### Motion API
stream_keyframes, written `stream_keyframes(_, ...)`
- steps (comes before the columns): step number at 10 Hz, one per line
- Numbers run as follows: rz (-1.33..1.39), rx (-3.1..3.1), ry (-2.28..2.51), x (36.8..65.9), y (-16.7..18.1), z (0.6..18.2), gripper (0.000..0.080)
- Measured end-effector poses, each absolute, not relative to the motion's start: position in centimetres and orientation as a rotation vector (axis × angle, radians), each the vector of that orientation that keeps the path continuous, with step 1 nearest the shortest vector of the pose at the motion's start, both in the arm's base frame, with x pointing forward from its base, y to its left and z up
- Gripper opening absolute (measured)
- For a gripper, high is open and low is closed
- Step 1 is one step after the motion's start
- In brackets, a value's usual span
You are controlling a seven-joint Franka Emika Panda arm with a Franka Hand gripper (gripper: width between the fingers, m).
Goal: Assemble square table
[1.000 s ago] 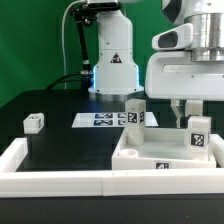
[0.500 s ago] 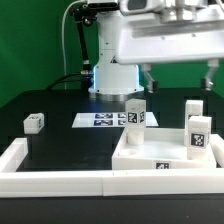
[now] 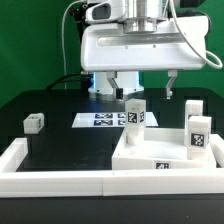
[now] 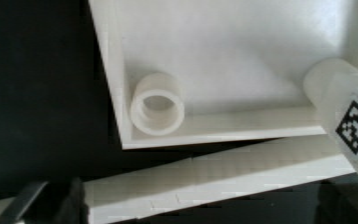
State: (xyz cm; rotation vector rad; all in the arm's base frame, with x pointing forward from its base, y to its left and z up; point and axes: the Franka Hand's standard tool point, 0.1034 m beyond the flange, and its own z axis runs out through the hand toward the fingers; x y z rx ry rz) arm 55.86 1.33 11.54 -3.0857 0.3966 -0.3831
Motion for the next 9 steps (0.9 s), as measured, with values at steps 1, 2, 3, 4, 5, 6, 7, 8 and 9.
stream_keyframes(1,-0.382,-3.087,0.396,55.8,1.1,11.5,0.0648)
stream_keyframes(2,-0.383,-3.09,0.398,55.9,0.5,11.5,0.0648)
stream_keyframes(3,-0.384,-3.1,0.375,55.8,-0.3,11.4,0.0648)
stream_keyframes(4,-0.375,-3.126,0.306,54.8,-2.0,10.9,0.0648)
stream_keyframes(5,-0.342,-3.138,0.29,53.2,-3.2,10.5,0.0648)
stream_keyframes(6,-0.329,-3.16,0.206,51.5,-5.2,10.2,0.0648)
stream_keyframes(7,-0.314,-3.174,0.155,50.1,-7.6,10.1,0.0648)
stream_keyframes(8,-0.308,-3.185,0.123,49.5,-9.8,10.1,0.0648)
stream_keyframes(9,-0.303,-3.192,0.113,49.1,-11.5,10.0,0.0648)
